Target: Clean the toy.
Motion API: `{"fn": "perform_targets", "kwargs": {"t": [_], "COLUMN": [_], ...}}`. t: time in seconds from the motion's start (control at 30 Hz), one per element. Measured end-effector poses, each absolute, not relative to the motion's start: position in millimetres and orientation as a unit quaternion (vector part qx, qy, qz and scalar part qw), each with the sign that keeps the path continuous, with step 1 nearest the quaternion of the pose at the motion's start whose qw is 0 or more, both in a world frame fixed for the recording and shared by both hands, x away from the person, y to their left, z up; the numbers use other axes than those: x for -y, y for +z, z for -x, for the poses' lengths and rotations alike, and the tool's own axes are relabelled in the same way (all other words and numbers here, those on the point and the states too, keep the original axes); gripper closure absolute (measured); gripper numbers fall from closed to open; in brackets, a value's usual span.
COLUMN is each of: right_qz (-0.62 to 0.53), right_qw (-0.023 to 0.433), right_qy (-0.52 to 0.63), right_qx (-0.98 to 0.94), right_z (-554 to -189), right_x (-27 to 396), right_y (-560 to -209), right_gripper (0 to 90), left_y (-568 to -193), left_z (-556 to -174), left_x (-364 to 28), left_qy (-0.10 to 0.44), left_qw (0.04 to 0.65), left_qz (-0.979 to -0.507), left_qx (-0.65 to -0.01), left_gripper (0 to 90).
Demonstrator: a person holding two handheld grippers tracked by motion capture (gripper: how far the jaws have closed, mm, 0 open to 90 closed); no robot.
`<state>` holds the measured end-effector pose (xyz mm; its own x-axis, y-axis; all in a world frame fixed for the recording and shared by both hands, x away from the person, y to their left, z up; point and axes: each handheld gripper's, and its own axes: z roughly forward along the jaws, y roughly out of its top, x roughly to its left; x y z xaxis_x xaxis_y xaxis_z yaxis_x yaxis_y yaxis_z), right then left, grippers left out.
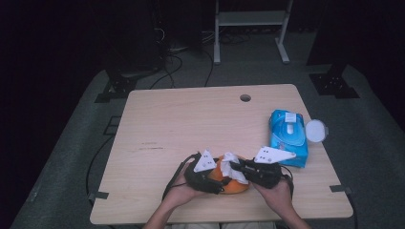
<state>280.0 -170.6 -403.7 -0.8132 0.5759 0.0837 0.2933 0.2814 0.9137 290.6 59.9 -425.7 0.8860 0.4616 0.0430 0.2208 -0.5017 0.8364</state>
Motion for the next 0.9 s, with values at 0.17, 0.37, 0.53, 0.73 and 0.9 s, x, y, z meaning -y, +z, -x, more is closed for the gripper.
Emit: {"fn": "perform_targets", "kwargs": {"t": [0.17,0.37,0.53,0.73,0.9], "right_qz": [-0.296,-0.318,-0.310,-0.299,-0.337], "right_qw": [0.139,0.123,0.110,0.122,0.129], "right_qy": [0.540,0.551,0.548,0.537,0.529], "right_qx": [-0.776,-0.761,-0.769,-0.779,-0.768], "right_z": [-285,-297,-289,-286,-292], "right_x": [177,186,179,178,201], "right_y": [-401,-408,-415,-410,-417], "right_gripper": [81.7,81.7,81.8,81.7,81.8], "left_y": [-419,-424,-419,-426,-430], "left_z": [-283,-288,-298,-295,-298], "left_x": [-52,-57,-65,-72,-81], "left_qy": [0.207,0.191,0.115,0.125,0.111], "left_qw": [0.473,0.472,0.497,0.477,0.478], "left_qz": [-0.835,-0.838,-0.826,-0.839,-0.839], "left_qx": [-0.190,-0.196,-0.240,-0.231,-0.236], "left_gripper": [37.4,32.5,15.5,28.9,29.9]}}
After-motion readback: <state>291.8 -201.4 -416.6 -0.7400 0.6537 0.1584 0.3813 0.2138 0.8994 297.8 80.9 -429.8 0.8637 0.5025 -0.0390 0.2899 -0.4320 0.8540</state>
